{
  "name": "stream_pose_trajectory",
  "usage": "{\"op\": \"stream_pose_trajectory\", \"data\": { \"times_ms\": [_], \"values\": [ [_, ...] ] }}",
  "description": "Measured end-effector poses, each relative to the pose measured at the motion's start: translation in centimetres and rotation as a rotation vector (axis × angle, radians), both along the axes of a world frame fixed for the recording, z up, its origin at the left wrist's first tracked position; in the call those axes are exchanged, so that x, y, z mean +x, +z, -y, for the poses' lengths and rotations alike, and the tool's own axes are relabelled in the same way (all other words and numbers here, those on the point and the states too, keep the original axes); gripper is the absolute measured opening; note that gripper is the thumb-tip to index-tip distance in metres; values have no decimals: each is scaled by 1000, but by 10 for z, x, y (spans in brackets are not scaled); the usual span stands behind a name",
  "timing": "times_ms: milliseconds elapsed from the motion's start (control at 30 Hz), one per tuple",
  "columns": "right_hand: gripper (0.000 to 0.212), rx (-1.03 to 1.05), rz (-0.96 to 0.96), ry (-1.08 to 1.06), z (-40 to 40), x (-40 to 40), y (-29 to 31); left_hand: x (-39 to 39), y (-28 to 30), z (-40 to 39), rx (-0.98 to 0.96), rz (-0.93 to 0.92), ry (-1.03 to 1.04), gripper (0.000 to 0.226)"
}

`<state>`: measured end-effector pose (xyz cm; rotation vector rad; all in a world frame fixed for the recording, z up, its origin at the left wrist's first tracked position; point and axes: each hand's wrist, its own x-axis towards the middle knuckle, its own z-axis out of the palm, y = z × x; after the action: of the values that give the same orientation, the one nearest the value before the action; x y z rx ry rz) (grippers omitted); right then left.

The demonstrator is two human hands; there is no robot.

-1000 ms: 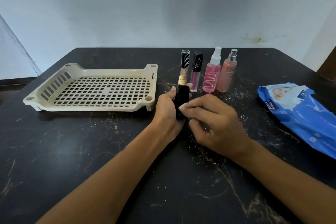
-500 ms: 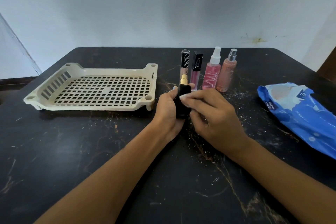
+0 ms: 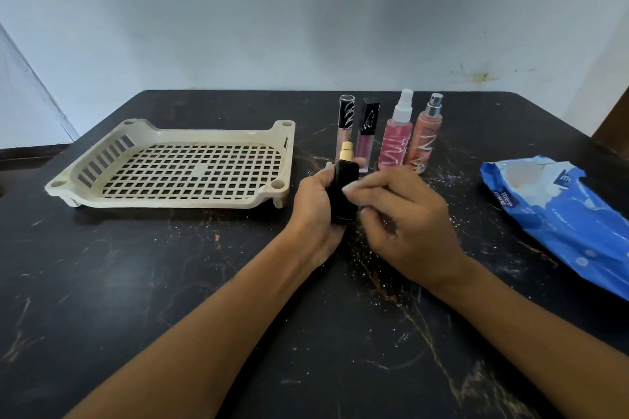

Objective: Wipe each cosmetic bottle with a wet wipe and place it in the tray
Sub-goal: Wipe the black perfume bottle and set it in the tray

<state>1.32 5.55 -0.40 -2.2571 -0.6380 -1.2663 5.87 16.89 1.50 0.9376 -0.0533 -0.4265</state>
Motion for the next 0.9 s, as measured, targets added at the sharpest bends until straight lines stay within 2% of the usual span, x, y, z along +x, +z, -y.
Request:
{"op": "stream_pose_trajectory", "data": {
  "times_ms": [100, 267, 433, 600, 800, 900],
  "values": [
    [19, -83, 33, 62, -7, -2, -1, 0, 0, -1, -14, -22, -21, 34],
    [27, 96, -31, -41, -1, 4, 1, 0, 0, 1, -9, 51, 46, 27],
    [22, -32, -9, 84, -4, -2, -1, 0, 1, 0, -5, -5, 25, 29],
    [34, 37, -66, -53, -1, 2, 1, -3, 3, 0, 10, 39, 30, 34],
    [32, -53, -66, 190, -5, -10, 5, -7, 8, -4, 45, -40, -12, 40],
    [27, -95, -49, 203, -4, -10, 3, -9, 10, -4, 30, -130, 8, 38]
  ]
}}
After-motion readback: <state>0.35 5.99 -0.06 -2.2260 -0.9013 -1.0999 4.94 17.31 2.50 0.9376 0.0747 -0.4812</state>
